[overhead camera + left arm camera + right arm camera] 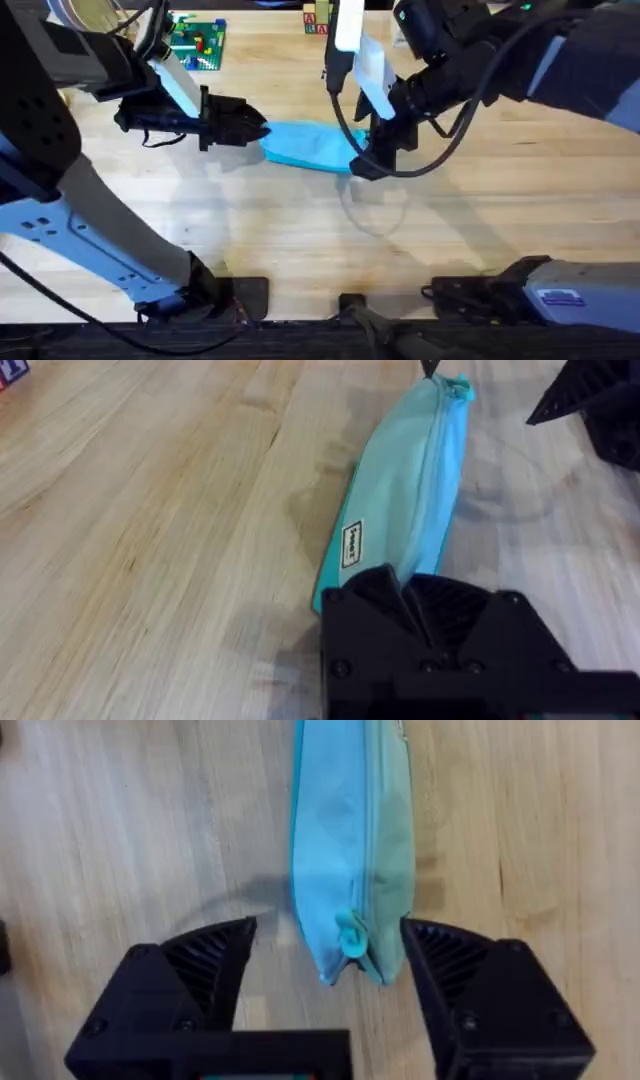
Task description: Unzip the bag, pick up the pens from the table one at a time and place them inside, then zip the bag closed.
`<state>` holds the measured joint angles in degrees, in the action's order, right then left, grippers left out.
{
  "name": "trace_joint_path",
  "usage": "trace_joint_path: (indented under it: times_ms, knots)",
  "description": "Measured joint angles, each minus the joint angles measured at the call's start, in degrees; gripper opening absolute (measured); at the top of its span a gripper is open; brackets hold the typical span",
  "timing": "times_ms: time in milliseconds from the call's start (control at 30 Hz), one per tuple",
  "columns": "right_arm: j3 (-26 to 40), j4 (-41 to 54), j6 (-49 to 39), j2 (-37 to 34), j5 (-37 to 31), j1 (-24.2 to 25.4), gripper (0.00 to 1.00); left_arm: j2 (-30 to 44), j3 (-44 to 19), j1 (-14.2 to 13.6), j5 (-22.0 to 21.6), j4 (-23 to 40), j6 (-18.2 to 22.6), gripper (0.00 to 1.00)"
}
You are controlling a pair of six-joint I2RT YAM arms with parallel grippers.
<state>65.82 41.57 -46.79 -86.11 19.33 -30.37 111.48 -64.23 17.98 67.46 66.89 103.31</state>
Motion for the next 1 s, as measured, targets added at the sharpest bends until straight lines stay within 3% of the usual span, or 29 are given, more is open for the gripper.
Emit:
trace_joint_path:
  times_ms: [733, 767, 867, 1000]
  knots:
    - [0.02, -2.45, 1.42, -2.29, -3.44, 0.0, 0.692, 0.0, 0.0, 0.0, 0.0, -0.02, 0.0, 0.042]
    - [0.02, -2.44, 1.42, -2.29, -3.45, 0.0, 0.647, 0.0, 0.0, 0.0, 0.0, -0.02, 0.0, 0.042]
    - [0.02, -2.5, 1.75, -2.29, -3.48, 0.02, 0.292, 0.0, 0.0, 0.0, 0.0, -0.02, 0.0, 0.042]
    - [0.02, -2.57, 1.78, -2.29, -3.5, 0.07, 0.195, 0.0, 0.0, 0.0, 0.0, -0.02, 0.0, 0.042]
